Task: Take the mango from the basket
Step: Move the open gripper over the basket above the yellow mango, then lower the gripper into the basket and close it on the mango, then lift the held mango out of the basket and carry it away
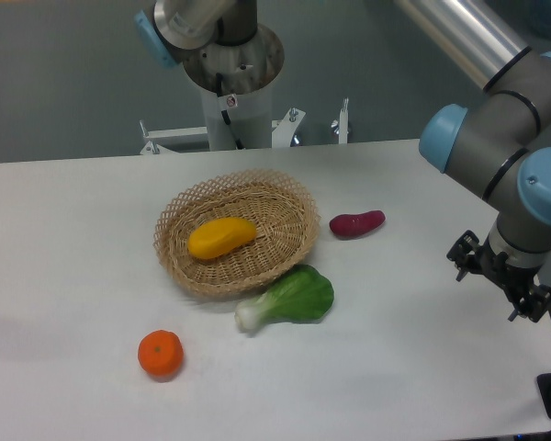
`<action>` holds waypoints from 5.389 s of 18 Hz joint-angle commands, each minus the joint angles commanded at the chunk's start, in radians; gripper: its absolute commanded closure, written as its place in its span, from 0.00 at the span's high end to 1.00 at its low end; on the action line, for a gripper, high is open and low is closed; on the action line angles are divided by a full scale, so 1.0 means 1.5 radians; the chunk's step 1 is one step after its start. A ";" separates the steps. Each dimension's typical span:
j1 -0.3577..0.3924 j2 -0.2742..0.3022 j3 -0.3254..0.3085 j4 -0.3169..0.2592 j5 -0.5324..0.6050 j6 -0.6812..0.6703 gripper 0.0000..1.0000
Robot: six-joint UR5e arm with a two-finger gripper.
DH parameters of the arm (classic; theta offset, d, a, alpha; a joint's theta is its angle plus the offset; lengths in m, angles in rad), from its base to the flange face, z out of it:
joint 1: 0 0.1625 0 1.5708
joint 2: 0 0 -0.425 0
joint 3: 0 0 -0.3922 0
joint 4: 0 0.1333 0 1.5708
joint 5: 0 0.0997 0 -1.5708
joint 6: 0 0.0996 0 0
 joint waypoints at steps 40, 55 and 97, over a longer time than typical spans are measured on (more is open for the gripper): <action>-0.270 0.303 -0.532 0.105 -0.061 -0.169 1.00; -0.340 0.250 -0.562 0.182 -0.050 -0.259 1.00; -0.089 0.099 -0.136 0.059 -0.047 -0.211 0.45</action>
